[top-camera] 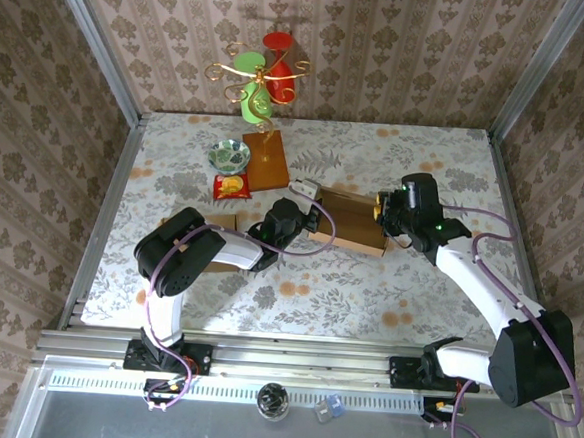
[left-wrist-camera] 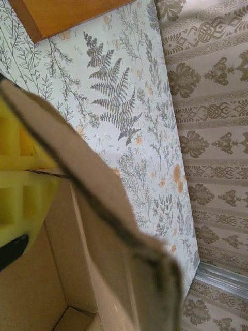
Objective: Fold the paper box
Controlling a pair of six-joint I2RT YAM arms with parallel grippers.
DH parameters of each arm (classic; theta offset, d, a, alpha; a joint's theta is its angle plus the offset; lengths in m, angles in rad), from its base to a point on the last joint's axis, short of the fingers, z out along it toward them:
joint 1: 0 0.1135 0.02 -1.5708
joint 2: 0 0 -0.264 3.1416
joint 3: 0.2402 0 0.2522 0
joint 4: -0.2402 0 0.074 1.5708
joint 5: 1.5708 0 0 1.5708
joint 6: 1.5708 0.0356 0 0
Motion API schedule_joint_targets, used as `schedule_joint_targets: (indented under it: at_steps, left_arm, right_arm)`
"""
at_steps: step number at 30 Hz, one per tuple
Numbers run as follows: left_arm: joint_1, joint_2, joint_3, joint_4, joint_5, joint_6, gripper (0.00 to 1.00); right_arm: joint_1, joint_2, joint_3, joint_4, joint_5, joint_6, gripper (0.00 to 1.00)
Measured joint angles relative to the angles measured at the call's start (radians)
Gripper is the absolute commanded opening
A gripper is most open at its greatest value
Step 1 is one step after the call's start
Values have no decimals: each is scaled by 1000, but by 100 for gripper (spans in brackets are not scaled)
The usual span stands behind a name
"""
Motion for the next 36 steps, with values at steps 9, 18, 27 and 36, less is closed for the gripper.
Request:
schedule_joint_targets:
  at_steps: [9,18,27,36]
  left_arm:
    - [0,0,-8,6,-2,0,0]
    - [-7,-10,-55,-22,9,-5,17]
    - [-13,-87,-109,-99,23,-24,31]
    - [-39,-279,-199,-220,27,-95,35]
  right_arm:
    - [-1,0,-17,19,-29,26,11]
    - [-1,-17,-71,44,-55,33,2]
    - [-1,-16,-105,42,-63,33,0]
    - [-1,-16,-124,49,-70,33,0]
